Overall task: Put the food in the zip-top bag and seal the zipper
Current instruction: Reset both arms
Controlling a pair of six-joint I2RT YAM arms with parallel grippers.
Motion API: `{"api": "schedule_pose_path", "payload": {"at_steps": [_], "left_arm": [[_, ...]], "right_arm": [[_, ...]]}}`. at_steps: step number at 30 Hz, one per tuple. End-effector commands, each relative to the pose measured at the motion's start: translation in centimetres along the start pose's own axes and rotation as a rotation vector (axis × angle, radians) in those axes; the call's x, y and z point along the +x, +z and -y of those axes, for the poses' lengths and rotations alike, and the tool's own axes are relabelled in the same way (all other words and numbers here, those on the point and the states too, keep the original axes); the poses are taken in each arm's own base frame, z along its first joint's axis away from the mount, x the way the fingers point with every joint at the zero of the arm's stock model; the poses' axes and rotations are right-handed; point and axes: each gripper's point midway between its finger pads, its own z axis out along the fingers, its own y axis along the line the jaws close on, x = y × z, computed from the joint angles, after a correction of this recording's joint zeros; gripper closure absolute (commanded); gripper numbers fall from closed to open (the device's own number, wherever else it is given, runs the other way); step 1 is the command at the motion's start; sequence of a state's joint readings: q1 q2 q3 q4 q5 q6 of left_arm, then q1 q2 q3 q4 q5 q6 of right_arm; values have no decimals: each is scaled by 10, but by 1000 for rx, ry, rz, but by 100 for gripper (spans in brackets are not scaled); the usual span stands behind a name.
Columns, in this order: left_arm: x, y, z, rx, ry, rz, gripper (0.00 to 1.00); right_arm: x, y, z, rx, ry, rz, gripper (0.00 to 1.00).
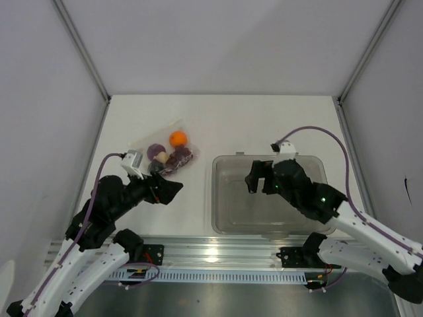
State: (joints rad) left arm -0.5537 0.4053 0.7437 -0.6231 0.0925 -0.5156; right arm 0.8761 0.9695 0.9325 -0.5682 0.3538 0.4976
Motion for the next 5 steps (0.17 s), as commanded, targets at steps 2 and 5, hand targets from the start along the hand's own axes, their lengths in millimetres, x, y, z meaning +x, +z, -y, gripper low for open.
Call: {"api": "schedule_pose_path", "payload": {"at_steps": [2, 5], "left_arm": [[-4, 18, 22, 133, -49, 25, 1], [6, 26, 31, 207, -60, 1, 1]], "right_arm": [[2, -41, 17, -34, 169, 120, 0], [14, -52, 26, -76, 200, 149, 1]]}}
